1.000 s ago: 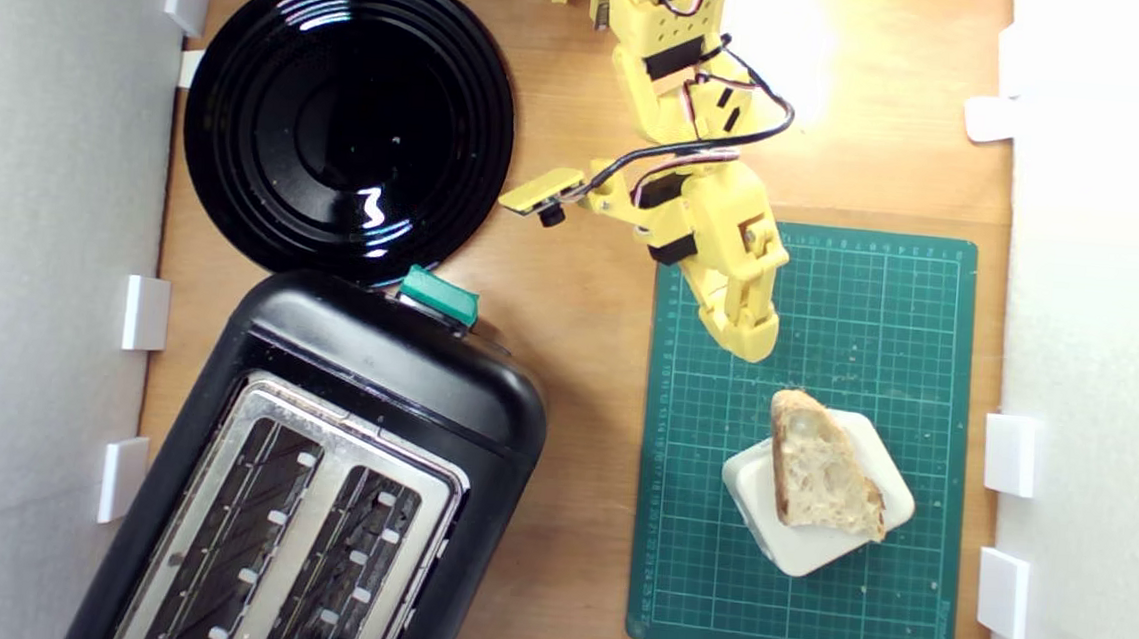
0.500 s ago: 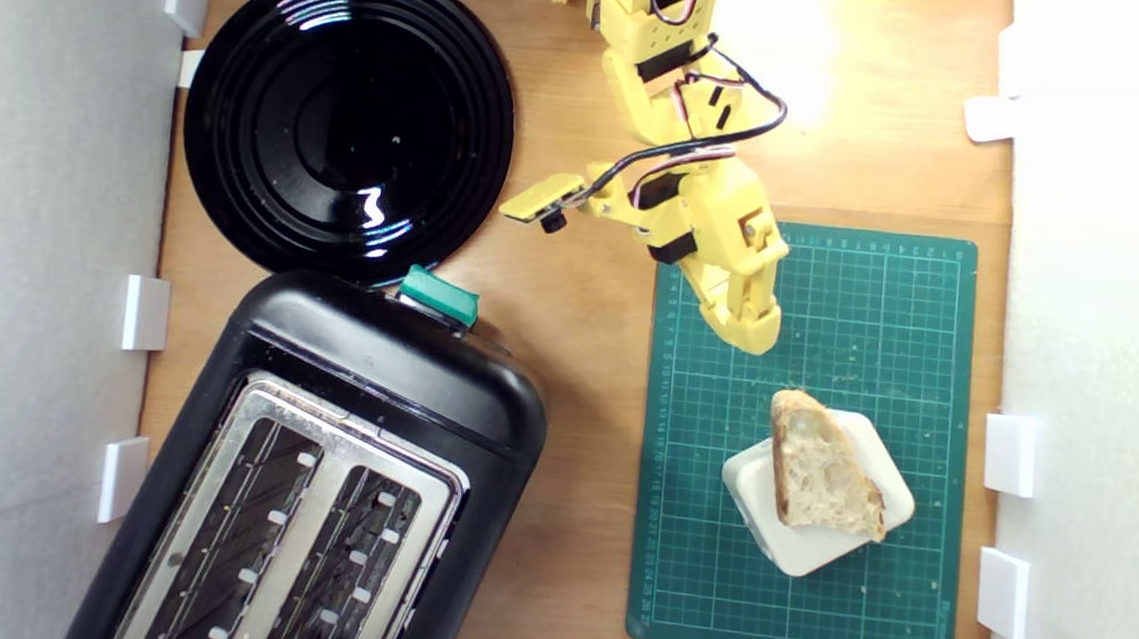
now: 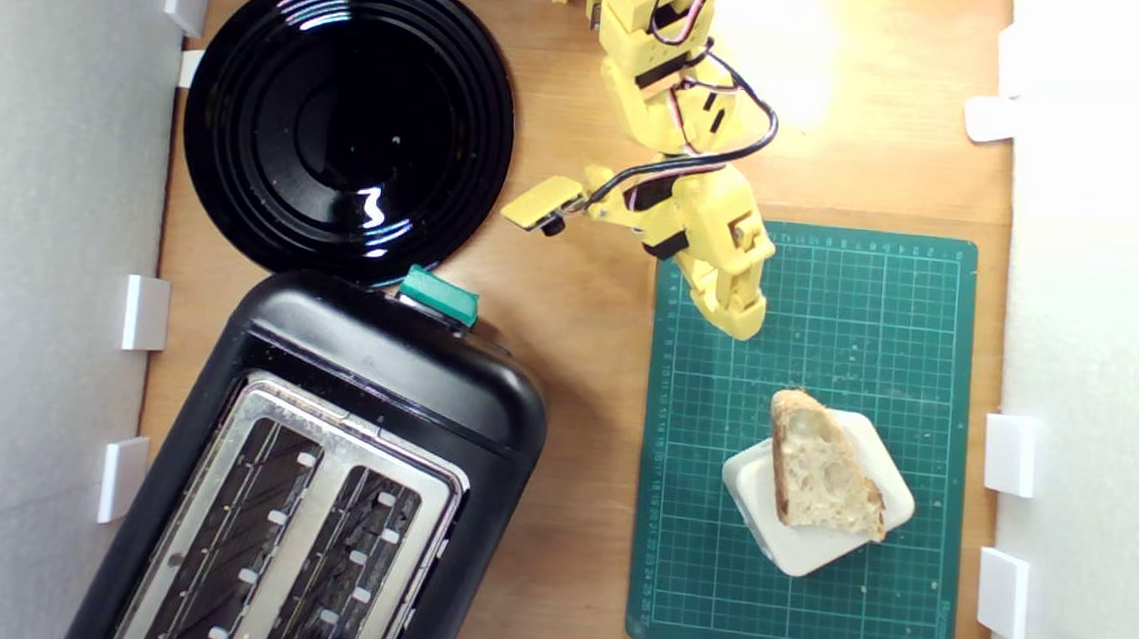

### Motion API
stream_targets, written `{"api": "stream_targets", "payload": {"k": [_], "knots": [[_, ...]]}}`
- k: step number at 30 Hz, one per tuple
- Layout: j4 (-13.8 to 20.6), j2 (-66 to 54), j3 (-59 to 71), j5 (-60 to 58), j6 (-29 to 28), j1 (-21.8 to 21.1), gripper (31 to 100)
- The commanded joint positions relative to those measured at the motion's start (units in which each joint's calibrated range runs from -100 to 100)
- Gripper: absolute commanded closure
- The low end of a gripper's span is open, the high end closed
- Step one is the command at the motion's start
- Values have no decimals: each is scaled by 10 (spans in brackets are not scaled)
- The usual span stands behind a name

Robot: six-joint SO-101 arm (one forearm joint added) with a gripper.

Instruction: Pick bread and place in toaster

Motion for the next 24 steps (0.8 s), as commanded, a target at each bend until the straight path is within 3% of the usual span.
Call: {"api": "stream_targets", "payload": {"k": [1,10,14,16,18,22,24], "knots": [[4,3,-14,-61,-17,-3,865],[-1,46,-16,-172,-19,1,873],[-46,73,-20,-195,-19,-5,868],[-49,79,-20,-196,-19,-5,863],[-50,79,-20,-196,-21,-5,833],[-51,83,-21,-197,-24,-3,676],[-69,84,-21,-197,-24,-6,612]]}}
